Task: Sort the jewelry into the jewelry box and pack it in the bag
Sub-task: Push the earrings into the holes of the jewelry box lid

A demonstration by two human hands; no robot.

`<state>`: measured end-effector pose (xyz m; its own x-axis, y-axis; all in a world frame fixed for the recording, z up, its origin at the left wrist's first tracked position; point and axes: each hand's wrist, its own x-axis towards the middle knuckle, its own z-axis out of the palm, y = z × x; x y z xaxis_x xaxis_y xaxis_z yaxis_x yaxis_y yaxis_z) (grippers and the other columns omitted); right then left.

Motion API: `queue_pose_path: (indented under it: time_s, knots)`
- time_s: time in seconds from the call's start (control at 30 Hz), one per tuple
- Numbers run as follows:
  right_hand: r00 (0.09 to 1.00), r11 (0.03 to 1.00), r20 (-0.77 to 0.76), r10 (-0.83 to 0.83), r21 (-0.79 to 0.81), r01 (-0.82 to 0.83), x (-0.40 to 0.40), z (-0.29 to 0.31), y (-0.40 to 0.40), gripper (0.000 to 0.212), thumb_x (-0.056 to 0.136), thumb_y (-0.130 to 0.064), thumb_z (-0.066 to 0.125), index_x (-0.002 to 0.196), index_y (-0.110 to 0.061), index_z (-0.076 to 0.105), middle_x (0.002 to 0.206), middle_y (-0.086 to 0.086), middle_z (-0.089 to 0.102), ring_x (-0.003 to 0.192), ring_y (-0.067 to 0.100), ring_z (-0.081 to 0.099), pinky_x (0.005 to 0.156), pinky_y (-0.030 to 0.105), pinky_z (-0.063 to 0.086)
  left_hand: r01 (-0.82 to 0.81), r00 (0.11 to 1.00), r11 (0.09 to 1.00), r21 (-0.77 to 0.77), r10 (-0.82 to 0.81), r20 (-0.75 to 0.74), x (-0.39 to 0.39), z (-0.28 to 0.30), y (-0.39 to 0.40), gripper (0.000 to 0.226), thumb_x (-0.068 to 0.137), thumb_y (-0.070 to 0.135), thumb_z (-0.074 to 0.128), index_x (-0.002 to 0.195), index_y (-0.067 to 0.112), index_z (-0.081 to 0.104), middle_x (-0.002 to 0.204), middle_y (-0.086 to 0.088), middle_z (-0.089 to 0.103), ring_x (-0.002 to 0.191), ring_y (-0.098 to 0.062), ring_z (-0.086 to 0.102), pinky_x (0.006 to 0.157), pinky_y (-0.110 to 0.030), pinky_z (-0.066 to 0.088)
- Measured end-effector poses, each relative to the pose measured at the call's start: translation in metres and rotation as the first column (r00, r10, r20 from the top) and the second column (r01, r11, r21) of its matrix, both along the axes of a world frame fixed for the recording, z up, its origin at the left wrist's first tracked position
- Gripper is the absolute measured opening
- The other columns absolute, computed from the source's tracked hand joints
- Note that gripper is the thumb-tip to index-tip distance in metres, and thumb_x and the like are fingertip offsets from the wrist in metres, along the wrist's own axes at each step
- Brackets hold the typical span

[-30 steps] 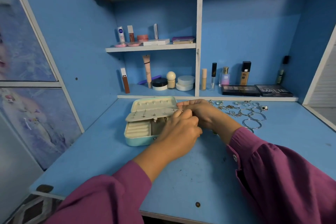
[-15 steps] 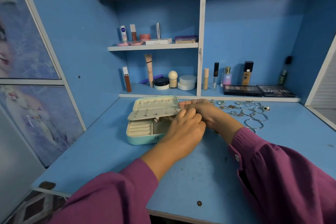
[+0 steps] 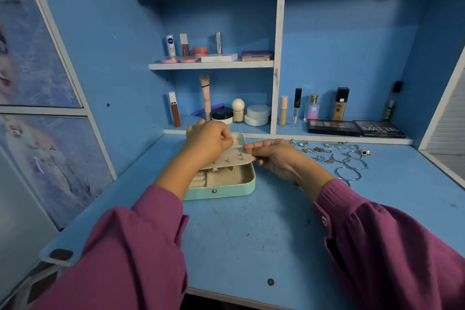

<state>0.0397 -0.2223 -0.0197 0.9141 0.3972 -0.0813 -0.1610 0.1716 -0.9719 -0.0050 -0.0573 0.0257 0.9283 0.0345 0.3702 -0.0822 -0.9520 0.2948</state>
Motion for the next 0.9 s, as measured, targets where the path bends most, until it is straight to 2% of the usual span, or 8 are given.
queue_pose_path:
  time_s: [0.13,0.23,0.7,0.9]
  knots:
    - [1.000,1.000,-0.008,-0.005,-0.014,0.005,0.000,0.001,-0.001,0.007,0.081,0.007,0.064,0.085,0.005,0.069,0.076,0.013,0.070,0.066,0.017,0.059,0.048,0.016,0.045,0.055,0.989,0.998,-0.028,-0.059,-0.134,0.004,0.001,0.000,0.010,0.090,0.022,0.056,0.089,0.019,0.066,0.092,0.001,0.068,0.094,-0.021,0.059,0.097,-0.041,0.041]
    - [1.000,1.000,0.008,-0.002,-0.013,0.002,-0.001,0.001,0.000,0.008,0.082,0.008,0.063,0.087,0.006,0.069,0.075,0.011,0.070,0.067,0.016,0.058,0.048,0.016,0.045,0.078,0.982,0.997,-0.013,-0.079,-0.172,0.005,0.003,-0.004,0.011,0.090,0.022,0.057,0.093,0.019,0.067,0.095,0.000,0.068,0.096,-0.022,0.059,0.098,-0.041,0.041]
    - [1.000,1.000,0.027,0.001,-0.026,0.000,-0.005,0.003,-0.001,0.007,0.082,0.007,0.063,0.086,0.005,0.068,0.078,0.011,0.069,0.066,0.015,0.057,0.050,0.015,0.044,0.115,0.976,0.991,0.065,-0.101,-0.192,0.008,0.006,-0.010,0.015,0.093,0.026,0.054,0.099,0.020,0.067,0.097,0.002,0.067,0.096,-0.017,0.056,0.098,-0.037,0.037]
    - [1.000,0.999,0.024,0.002,-0.032,-0.001,-0.004,0.002,-0.001,0.007,0.082,0.007,0.063,0.084,0.003,0.069,0.078,0.012,0.069,0.068,0.017,0.057,0.051,0.016,0.044,0.138,0.972,0.984,0.116,-0.111,-0.208,0.012,0.005,-0.011,0.013,0.092,0.027,0.056,0.093,0.024,0.068,0.095,0.008,0.067,0.095,-0.014,0.056,0.097,-0.035,0.032]
